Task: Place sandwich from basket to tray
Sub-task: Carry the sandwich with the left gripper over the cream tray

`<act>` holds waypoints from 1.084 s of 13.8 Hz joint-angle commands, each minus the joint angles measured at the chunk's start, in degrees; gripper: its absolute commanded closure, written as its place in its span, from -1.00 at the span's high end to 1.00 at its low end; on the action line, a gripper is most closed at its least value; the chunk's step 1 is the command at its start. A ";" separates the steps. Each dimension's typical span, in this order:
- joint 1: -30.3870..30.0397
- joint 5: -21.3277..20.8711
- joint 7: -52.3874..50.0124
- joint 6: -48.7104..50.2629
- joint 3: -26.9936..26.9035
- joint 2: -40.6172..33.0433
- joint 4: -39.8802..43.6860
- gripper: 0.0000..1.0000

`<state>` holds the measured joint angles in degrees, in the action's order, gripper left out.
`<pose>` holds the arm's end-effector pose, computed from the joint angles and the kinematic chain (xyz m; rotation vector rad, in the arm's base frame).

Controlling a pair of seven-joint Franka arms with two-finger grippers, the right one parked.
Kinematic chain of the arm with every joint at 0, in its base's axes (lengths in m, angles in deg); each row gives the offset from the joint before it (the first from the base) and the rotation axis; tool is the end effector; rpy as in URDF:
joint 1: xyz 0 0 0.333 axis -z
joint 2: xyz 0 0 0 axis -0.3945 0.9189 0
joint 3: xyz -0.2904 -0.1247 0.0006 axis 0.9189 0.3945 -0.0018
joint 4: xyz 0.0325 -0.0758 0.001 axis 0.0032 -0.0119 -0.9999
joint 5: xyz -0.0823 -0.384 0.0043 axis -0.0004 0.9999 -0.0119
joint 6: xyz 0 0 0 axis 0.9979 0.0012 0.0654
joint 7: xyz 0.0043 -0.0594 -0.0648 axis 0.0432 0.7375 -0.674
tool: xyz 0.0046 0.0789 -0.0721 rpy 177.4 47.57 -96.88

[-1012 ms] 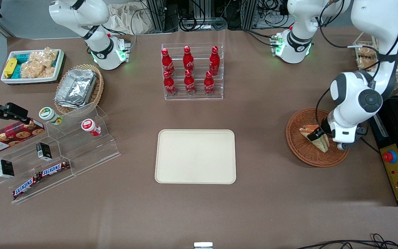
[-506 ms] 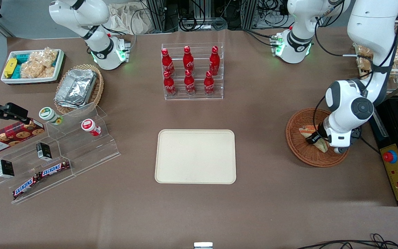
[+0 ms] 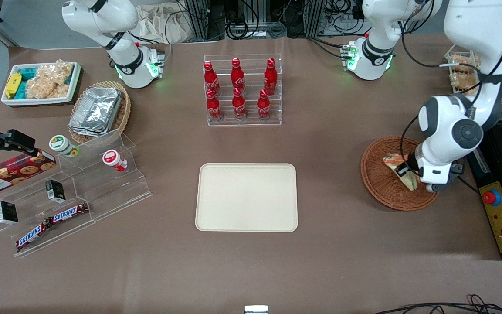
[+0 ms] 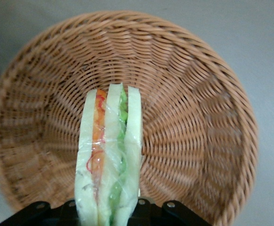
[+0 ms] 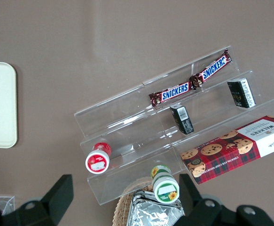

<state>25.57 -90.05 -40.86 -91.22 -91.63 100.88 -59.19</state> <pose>0.5440 0.0009 0.2905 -2.9602 -0.8158 0.0780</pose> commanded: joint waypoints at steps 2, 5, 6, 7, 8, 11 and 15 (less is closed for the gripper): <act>2.15 0.01 4.32 9.53 4.16 -5.27 5.03 -1.00; 2.24 0.10 -1.99 11.65 12.93 -4.48 8.99 -1.00; 2.24 0.10 -4.36 11.56 16.10 -3.52 10.31 -1.00; 2.58 0.10 -6.73 11.47 19.00 -1.86 11.97 -1.00; 2.67 -0.07 -8.50 11.30 21.90 0.51 14.17 -1.00; 6.96 -1.21 -10.89 8.15 25.88 7.28 19.71 -1.00; 12.07 -7.35 -11.06 -1.34 25.88 14.66 20.96 -1.00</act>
<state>36.16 -93.79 -51.25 -89.65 -65.54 110.89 -40.76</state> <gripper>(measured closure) 0.802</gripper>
